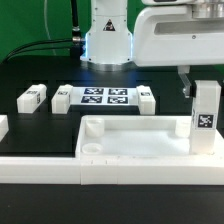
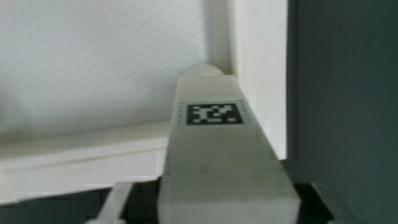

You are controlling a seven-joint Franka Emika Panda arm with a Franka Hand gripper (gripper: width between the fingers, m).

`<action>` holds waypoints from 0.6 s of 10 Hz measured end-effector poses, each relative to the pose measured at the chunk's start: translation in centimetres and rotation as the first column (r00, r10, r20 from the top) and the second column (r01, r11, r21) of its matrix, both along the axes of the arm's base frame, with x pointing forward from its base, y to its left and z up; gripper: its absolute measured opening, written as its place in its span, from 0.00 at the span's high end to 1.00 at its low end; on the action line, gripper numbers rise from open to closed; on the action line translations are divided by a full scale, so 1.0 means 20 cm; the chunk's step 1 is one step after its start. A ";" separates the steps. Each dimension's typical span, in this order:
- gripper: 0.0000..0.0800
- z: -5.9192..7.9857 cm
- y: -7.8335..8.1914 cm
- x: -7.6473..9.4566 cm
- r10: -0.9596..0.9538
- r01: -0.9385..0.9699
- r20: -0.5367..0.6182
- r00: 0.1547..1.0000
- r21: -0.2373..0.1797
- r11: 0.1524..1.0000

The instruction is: Assemble desk

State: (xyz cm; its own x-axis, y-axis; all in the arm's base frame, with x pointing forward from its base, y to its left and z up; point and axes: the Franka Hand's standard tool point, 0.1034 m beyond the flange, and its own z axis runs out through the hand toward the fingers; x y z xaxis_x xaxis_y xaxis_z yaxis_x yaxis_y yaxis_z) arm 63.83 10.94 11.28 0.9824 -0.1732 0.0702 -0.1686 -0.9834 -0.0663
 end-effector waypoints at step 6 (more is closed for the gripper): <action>0.64 0.00 0.01 -0.02 -0.634 0.637 -0.061 0.771 0.045 0.770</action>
Offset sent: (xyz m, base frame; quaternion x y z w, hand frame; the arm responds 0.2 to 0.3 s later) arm -0.0214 0.0094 -0.0188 0.0036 -0.0209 0.4041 0.9145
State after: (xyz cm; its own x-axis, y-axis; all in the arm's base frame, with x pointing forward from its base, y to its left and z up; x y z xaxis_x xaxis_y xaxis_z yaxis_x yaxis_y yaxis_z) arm 63.50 11.18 11.24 0.6482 -0.7615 0.0020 -0.7575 -0.6451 -0.0997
